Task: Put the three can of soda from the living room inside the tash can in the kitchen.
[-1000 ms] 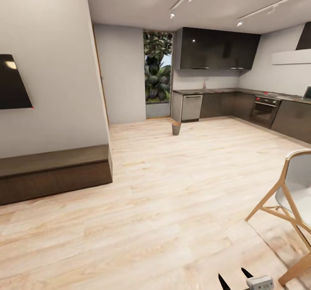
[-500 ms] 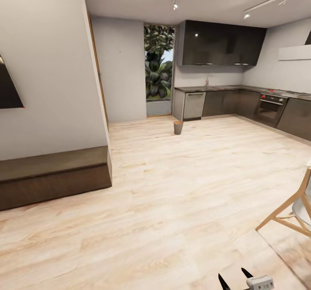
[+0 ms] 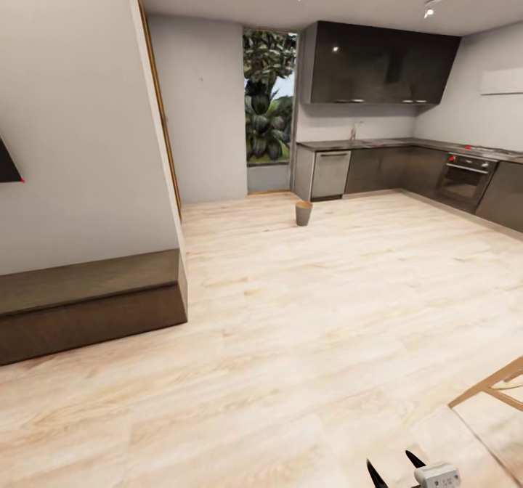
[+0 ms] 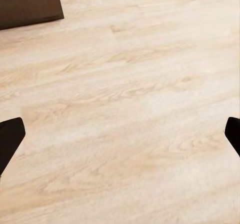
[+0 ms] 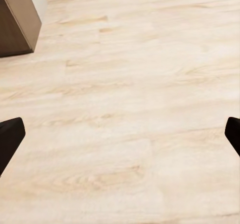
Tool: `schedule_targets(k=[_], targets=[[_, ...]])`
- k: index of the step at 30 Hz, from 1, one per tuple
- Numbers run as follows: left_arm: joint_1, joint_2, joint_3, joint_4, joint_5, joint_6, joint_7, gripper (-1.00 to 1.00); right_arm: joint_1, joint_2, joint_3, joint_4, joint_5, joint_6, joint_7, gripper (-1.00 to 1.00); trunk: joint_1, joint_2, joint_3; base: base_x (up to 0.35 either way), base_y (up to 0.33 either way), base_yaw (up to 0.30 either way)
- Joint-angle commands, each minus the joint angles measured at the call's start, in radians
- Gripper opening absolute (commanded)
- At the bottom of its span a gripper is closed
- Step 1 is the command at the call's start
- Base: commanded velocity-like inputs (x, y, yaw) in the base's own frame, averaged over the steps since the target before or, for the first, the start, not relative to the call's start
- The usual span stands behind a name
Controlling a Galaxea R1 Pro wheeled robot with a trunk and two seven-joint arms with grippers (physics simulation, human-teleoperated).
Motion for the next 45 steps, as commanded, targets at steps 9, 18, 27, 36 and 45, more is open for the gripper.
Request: schedule_targets(k=[9,18,27,36,45], targets=[[0.0,0.0,0.0,0.0,0.001,0.0,0.0,1.0,0.0,0.0,-0.001,0.0,0.0,-0.002,0.001,1.0,0.0,0.0,-0.011,0.324,0.074,-0.046],[0.0,0.0,0.0,0.0,-0.001,0.0,0.0,1.0,0.0,0.001,-0.001,0.0,0.0,-0.002,0.003,1.0,0.0,0.0,-0.019,0.324,0.072,-0.146],[0.0,0.0,0.001,0.0,-0.002,0.0,0.0,1.0,0.0,0.001,-0.001,0.0,0.0,-0.002,0.005,1.0,0.0,0.0,-0.024,0.324,0.072,-0.198],[0.0,0.0,0.001,0.0,-0.002,0.0,0.0,1.0,0.0,0.001,-0.001,0.0,0.0,-0.002,0.004,1.0,0.0,0.0,-0.028,0.324,0.072,-0.208],[0.0,0.0,0.001,0.0,-0.001,0.0,0.0,1.0,0.0,0.001,-0.001,0.0,0.0,-0.002,0.001,1.0,0.0,0.0,-0.032,0.324,0.064,-0.209]])
